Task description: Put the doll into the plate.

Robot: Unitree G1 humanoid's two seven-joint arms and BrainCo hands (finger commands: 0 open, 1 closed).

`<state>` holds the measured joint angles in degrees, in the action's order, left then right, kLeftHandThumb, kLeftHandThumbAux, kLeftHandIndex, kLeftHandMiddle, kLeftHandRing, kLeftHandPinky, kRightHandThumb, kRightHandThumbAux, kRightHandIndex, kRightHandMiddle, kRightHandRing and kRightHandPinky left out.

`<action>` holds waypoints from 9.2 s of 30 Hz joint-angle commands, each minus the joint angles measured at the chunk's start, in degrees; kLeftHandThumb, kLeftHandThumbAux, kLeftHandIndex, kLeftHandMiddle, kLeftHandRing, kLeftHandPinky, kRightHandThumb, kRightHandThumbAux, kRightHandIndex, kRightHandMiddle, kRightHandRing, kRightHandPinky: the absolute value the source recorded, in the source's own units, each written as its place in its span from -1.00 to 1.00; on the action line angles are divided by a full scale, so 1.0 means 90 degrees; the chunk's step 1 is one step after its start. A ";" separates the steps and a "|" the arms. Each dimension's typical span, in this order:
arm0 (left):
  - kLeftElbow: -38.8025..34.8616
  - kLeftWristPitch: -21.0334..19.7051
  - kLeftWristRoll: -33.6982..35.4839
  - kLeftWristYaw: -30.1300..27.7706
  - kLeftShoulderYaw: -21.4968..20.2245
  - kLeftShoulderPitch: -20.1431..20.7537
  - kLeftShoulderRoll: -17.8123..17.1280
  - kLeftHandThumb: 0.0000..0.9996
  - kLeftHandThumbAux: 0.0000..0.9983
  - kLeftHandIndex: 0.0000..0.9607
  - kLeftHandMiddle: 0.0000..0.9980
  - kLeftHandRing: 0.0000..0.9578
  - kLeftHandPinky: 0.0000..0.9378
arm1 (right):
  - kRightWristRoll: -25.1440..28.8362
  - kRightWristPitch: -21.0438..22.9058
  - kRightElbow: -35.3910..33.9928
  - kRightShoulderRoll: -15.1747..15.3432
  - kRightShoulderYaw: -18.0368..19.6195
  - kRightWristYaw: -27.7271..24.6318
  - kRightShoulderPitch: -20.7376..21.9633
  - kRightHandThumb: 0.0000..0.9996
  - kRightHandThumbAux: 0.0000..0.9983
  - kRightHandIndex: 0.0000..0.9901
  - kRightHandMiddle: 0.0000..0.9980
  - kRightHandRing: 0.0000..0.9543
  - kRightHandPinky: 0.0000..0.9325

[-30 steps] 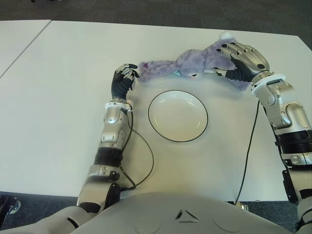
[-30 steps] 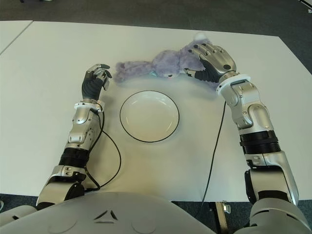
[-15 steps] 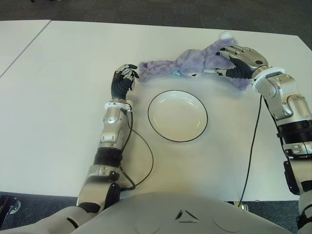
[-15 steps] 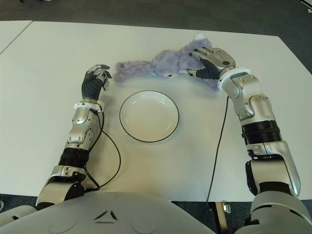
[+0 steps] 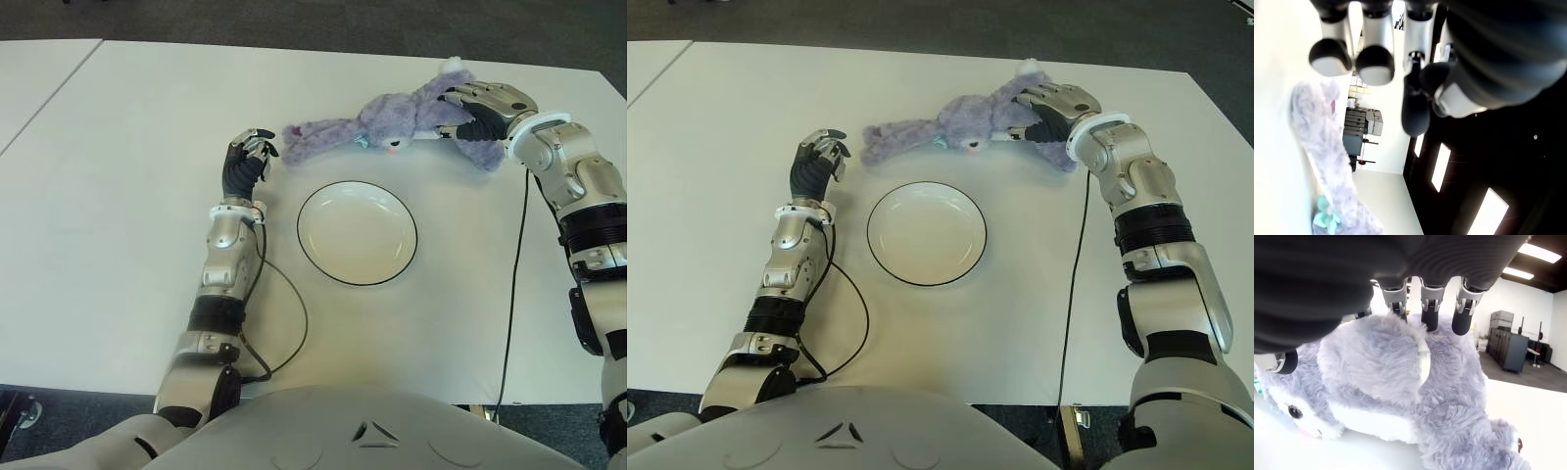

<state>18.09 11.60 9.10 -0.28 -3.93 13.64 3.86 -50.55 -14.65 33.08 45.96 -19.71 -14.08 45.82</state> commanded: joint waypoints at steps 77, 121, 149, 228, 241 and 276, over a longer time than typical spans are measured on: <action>0.0574 0.0109 0.0018 -0.0148 -0.0063 -0.0689 0.0117 0.42 0.41 -0.08 0.78 0.85 0.87 | -0.1905 0.0228 -0.0062 0.0561 -0.0906 0.4023 0.0061 0.18 -0.68 -1.00 -1.00 -1.00 -1.00; 0.0574 0.0033 0.0047 -0.0138 -0.0128 -0.0641 0.0065 0.42 0.41 -0.08 0.78 0.86 0.88 | 0.6683 0.2163 -0.0719 -0.1963 0.2998 -0.0906 -0.0714 -0.92 -0.24 -1.00 -1.00 -1.00 -1.00; 0.0563 0.0069 0.0006 -0.0142 -0.0139 -0.0647 0.0088 0.43 0.41 -0.08 0.78 0.87 0.89 | 0.4027 0.1217 -0.1252 -0.0841 0.1766 -0.0662 -0.0825 -0.75 -0.38 -1.00 -1.00 -1.00 -1.00; 0.0749 0.0413 -0.0019 -0.0055 -0.0181 -0.0705 0.0205 0.43 0.41 -0.08 0.77 0.86 0.87 | -0.2770 -0.0337 0.2537 -0.0614 -0.2566 0.2897 0.2134 -0.40 -0.67 -1.00 -1.00 -1.00 -1.00; 0.0543 0.0398 -0.0149 0.0178 -0.0213 -0.0776 0.0202 0.43 0.41 -0.08 0.77 0.86 0.89 | -0.2288 -0.0178 0.3454 -0.1078 -0.2546 0.2311 0.2248 -0.33 -0.73 -1.00 -1.00 -1.00 -1.00; 0.0106 0.0242 0.0041 0.0109 -0.0398 -0.1017 0.0048 0.42 0.41 -0.08 0.78 0.86 0.86 | -0.0556 0.0716 0.4912 -0.1814 -0.2247 0.1700 0.1419 -0.16 -0.66 -1.00 -1.00 -1.00 -1.00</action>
<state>16.12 14.73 10.00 0.24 -7.05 13.10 3.51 -56.50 -8.15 75.38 30.98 -39.46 6.21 63.88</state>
